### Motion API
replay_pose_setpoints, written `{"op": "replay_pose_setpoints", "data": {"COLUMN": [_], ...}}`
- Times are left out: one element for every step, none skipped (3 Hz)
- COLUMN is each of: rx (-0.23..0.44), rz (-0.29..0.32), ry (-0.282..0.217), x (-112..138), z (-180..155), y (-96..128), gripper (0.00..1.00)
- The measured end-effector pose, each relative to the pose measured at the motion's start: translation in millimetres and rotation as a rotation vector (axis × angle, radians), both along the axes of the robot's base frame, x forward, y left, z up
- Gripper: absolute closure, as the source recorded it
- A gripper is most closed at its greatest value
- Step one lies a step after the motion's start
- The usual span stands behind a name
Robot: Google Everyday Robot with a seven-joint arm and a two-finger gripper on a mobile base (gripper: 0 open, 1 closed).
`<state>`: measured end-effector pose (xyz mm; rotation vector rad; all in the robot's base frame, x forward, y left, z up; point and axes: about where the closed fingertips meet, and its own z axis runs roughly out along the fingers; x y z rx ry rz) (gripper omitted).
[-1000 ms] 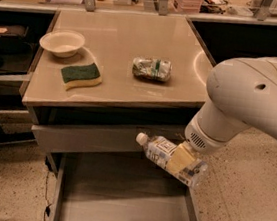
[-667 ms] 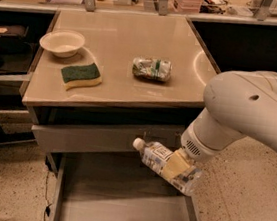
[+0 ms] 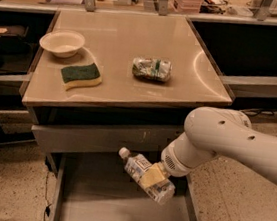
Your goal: Place blue plastic bottle into middle drawer
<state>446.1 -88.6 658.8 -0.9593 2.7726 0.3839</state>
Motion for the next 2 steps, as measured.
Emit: {"op": "replay_pose_setpoints", "data": {"rx": [0.0,0.034], "rz": [0.0,-0.03], "ry": [0.0,0.028], "x": [0.0,-4.2], "z": [-0.1,-33.0], "y": [0.0,15.6], "gripper": [1.0,1.0]}}
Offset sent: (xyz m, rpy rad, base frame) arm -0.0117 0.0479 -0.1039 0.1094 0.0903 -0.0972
